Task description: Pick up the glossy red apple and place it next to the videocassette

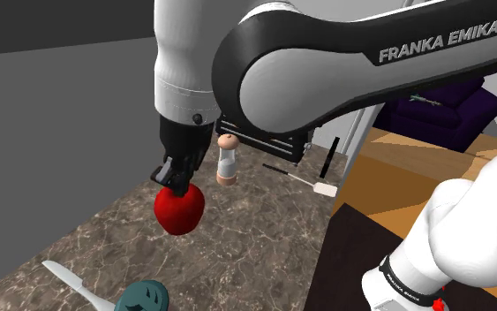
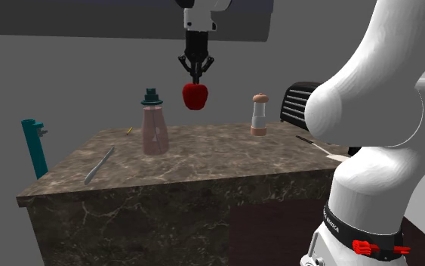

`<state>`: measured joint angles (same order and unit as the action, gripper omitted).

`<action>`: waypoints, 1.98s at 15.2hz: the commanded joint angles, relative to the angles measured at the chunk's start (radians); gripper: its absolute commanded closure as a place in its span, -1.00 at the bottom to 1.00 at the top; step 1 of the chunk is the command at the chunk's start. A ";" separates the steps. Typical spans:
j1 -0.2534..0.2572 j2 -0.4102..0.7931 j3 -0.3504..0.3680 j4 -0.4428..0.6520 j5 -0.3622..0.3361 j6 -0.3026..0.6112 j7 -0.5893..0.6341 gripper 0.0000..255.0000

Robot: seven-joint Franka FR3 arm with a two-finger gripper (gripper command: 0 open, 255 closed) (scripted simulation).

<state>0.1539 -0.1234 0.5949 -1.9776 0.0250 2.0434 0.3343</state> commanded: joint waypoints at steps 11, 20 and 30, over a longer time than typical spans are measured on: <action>-0.014 -0.191 -0.103 -0.087 0.106 -0.087 -0.157 1.00; -0.020 -0.444 -0.296 -0.317 0.158 -0.125 -0.387 1.00; -0.073 -0.642 -0.512 -0.468 0.094 -0.197 -0.619 1.00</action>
<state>0.0877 -0.7442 0.1052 -2.4358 0.1283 1.8589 -0.2607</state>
